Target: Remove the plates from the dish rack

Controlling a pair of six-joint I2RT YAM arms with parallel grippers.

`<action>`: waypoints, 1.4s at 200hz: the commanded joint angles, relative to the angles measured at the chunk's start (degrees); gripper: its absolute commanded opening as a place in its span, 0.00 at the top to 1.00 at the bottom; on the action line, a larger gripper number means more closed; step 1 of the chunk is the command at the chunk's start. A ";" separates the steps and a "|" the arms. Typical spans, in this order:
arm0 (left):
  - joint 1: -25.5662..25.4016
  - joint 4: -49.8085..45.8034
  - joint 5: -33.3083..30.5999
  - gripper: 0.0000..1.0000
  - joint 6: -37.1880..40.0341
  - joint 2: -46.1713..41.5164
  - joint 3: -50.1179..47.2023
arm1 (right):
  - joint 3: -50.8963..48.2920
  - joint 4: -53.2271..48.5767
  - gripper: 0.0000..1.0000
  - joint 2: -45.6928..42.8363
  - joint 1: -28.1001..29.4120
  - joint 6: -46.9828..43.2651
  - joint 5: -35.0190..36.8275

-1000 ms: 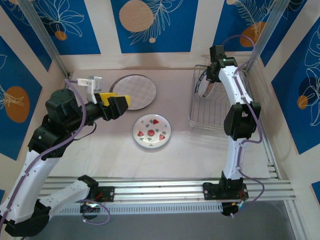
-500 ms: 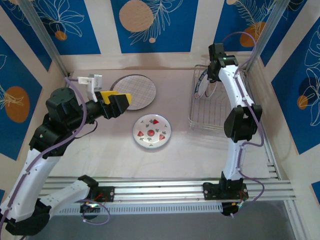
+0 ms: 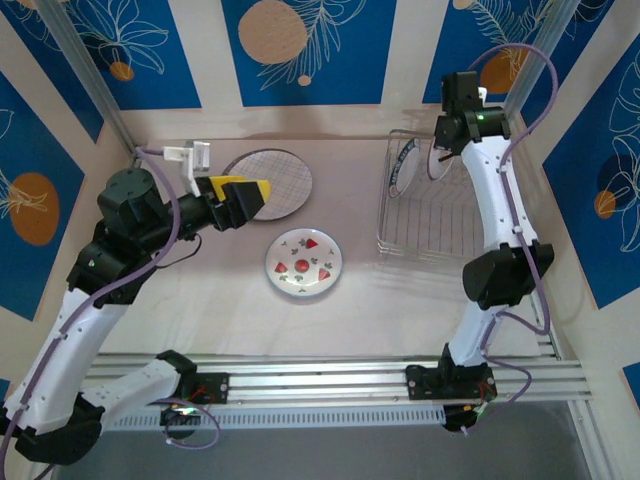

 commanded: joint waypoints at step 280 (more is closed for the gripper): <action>-12.71 27.87 7.57 0.26 -30.59 22.89 -14.44 | -35.03 3.79 1.00 -40.66 -1.98 21.84 -56.05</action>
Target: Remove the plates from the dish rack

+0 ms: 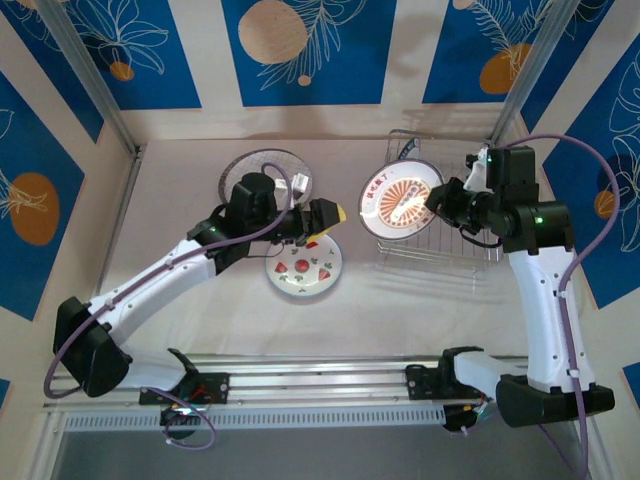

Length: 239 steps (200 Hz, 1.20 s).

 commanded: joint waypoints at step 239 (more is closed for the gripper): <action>-1.76 18.18 -1.30 1.00 -11.08 1.21 -7.03 | -16.47 16.66 0.94 -1.27 0.30 8.68 -25.00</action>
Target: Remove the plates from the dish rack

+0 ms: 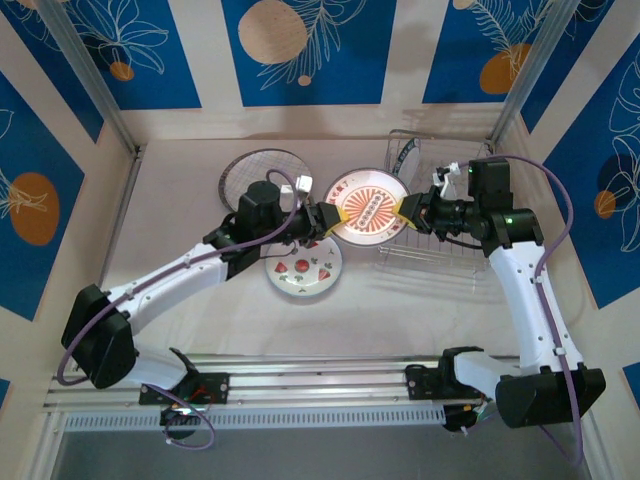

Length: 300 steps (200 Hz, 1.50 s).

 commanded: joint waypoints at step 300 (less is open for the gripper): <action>3.68 -3.71 -16.71 1.00 1.69 -18.77 -27.42 | -21.40 17.47 0.36 -33.17 19.95 -42.98 16.32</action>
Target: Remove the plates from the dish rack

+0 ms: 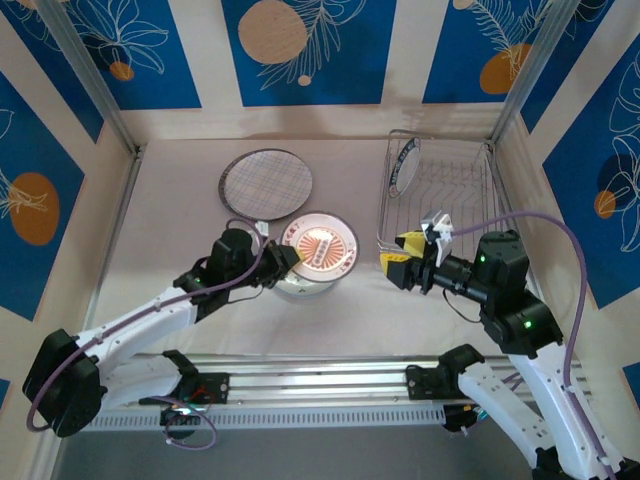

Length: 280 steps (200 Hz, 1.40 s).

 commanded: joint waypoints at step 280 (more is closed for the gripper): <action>3.04 17.84 -9.64 1.00 -1.44 18.46 -6.66 | 0.77 1.75 0.35 3.46 2.42 -7.66 0.85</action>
